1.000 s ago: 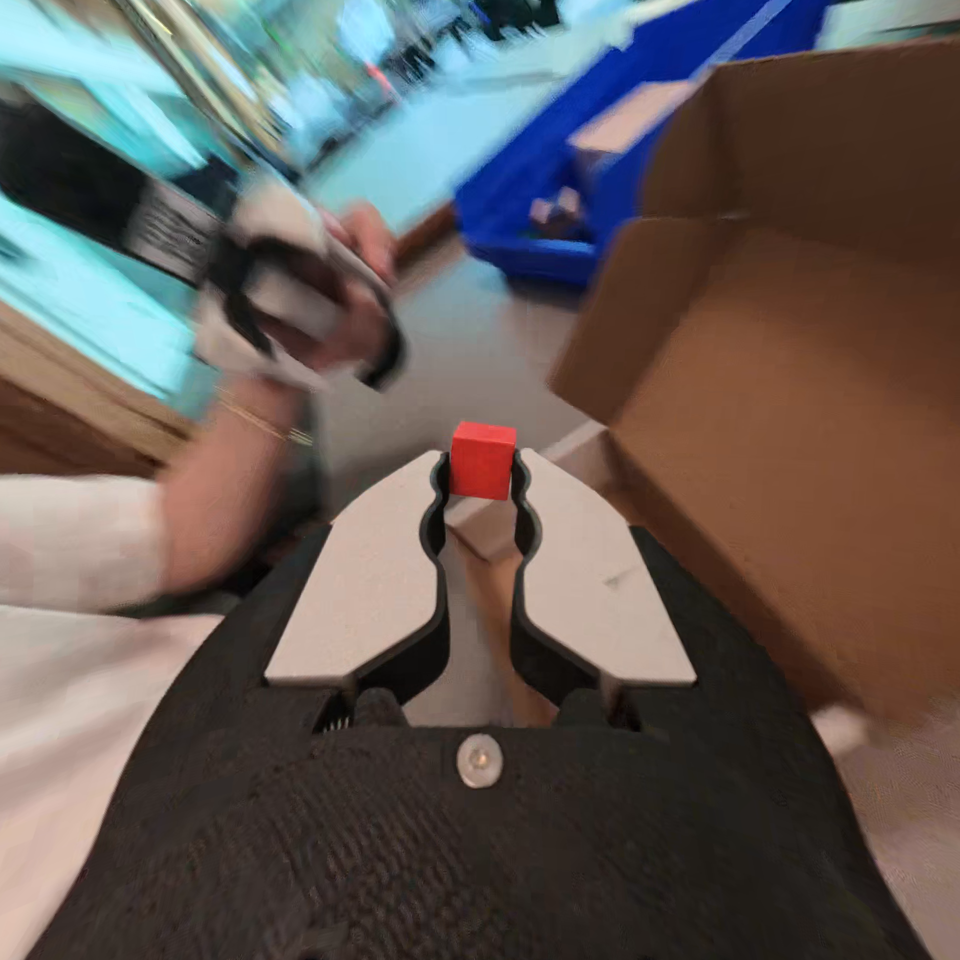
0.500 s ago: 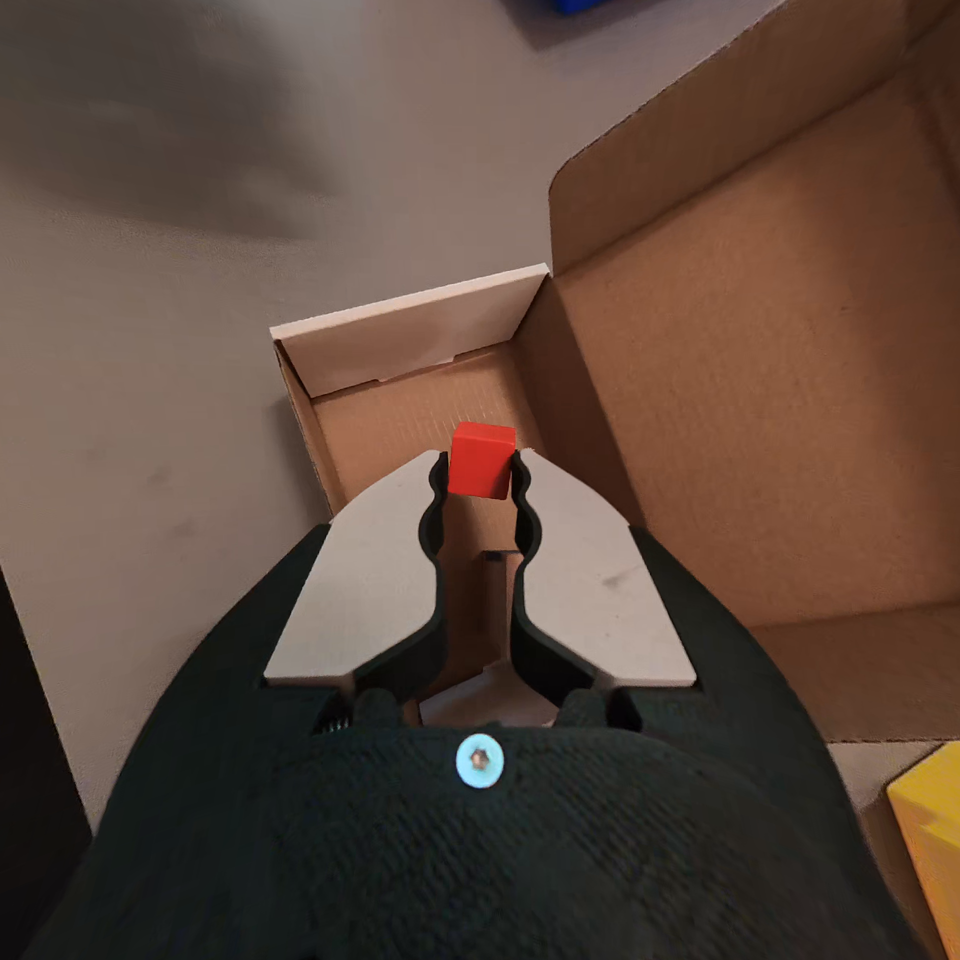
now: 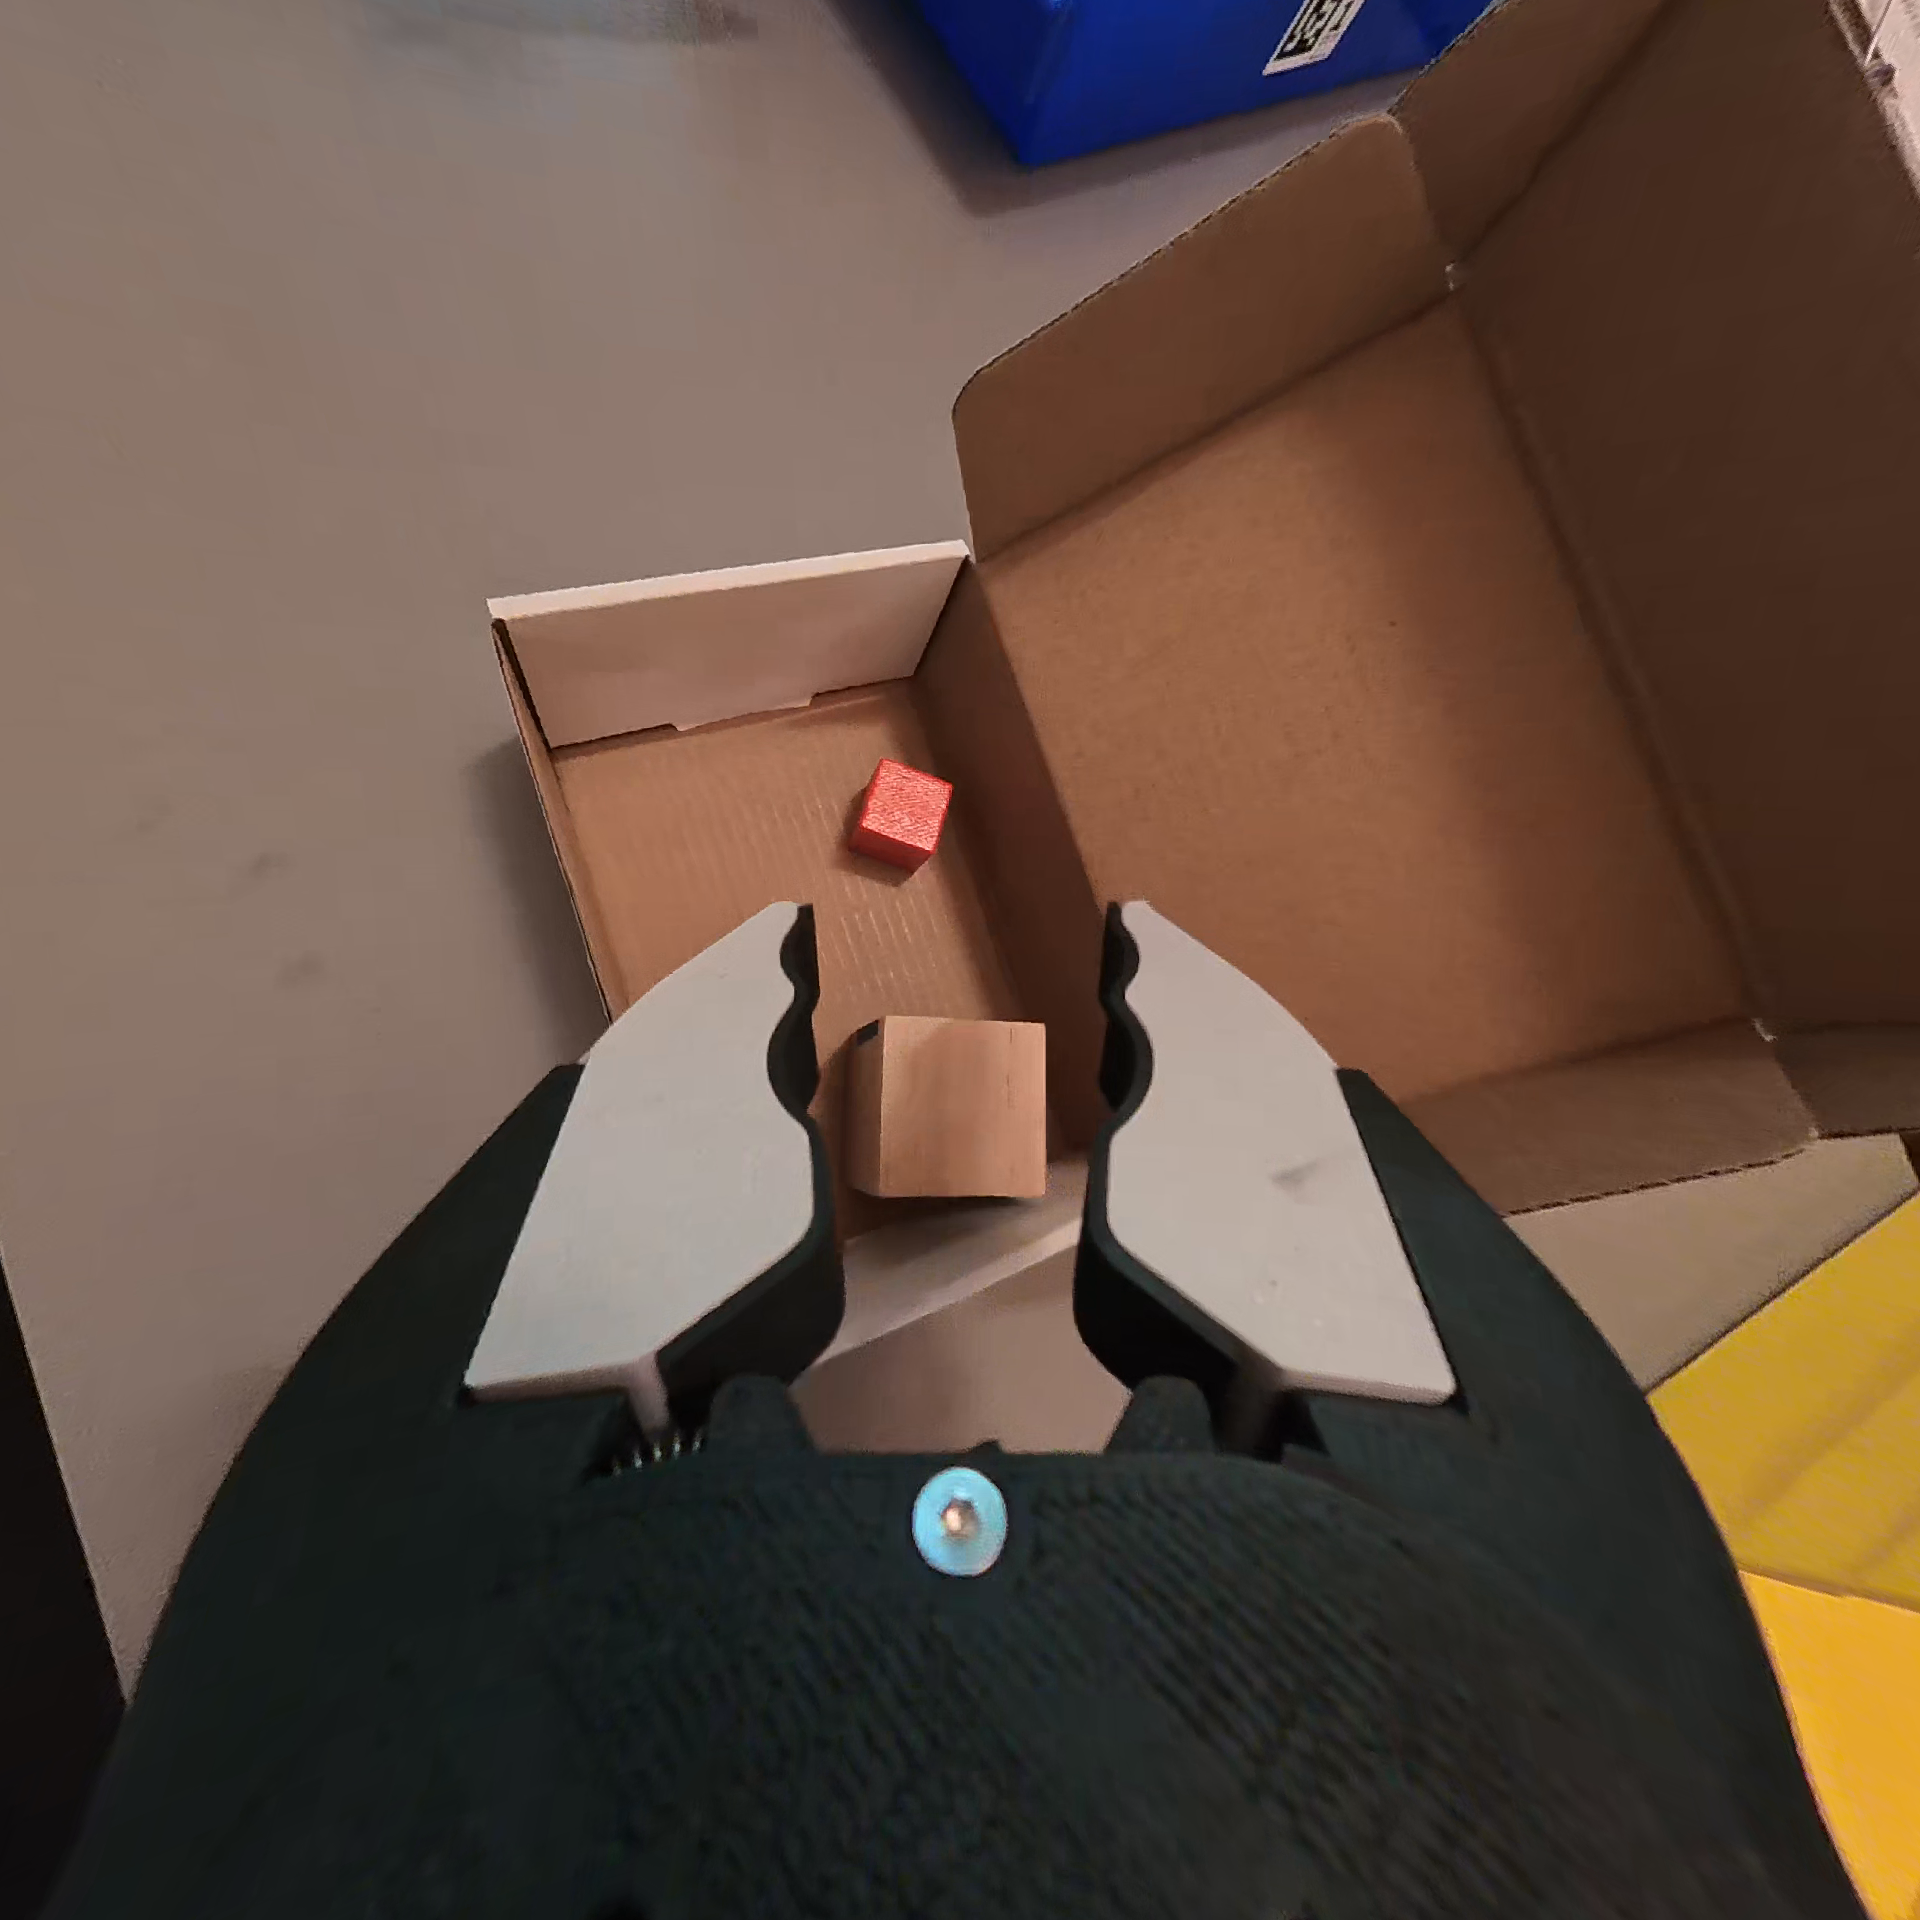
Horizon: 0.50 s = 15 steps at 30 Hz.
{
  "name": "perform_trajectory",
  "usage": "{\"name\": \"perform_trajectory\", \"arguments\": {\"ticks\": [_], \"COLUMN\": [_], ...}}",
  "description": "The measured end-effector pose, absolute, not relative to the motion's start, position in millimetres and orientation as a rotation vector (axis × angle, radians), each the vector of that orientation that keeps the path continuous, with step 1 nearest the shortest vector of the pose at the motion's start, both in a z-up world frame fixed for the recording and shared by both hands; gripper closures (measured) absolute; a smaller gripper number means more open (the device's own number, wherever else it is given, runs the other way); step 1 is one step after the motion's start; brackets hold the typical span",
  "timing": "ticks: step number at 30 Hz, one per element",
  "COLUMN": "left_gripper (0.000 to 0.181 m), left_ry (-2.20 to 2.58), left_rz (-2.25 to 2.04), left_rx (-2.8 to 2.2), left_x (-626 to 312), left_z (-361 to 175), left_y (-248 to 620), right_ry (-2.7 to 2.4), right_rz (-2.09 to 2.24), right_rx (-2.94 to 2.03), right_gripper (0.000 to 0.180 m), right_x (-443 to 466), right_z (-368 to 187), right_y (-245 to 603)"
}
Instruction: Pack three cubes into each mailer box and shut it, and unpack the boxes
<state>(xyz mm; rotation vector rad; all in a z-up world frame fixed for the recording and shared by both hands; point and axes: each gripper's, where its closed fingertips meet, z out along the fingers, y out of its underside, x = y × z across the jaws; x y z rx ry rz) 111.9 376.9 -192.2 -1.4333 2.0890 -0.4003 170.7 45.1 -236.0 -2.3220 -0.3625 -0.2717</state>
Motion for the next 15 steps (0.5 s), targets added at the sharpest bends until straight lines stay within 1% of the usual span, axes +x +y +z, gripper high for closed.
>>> {"name": "perform_trajectory", "arguments": {"ticks": [3, 5, 6, 11, 14, 15], "left_gripper": [0.141, 0.131, 0.129, 0.129, 0.131, 0.139], "left_ry": [2.244, 2.319, 2.341, 2.253, 2.187, 2.175], "left_rz": [-0.396, -0.444, -0.431, -0.327, -0.243, -0.235], "left_rx": [-1.527, -1.737, -1.84, -2.286, -2.416, -2.452], "left_x": [126, 129, 130, 135, 136, 135], "left_z": [-202, -215, -222, -262, -281, -284], "left_y": [388, 384, 383, 382, 390, 392], "right_ry": [-0.394, -0.388, -0.381, -0.347, -0.328, -0.324], "right_rz": [-0.317, -0.332, -0.33, -0.318, -0.311, -0.309], "right_rx": [-2.323, -2.318, -2.315, -2.302, -2.311, -2.317], "right_gripper": [0.127, 0.127, 0.127, 0.127, 0.127, 0.127], "right_x": [175, 178, 179, 186, 190, 192], "right_z": [-234, -232, -231, -230, -234, -236], "right_y": [41, 39, 38, 31, 28, 26]}}
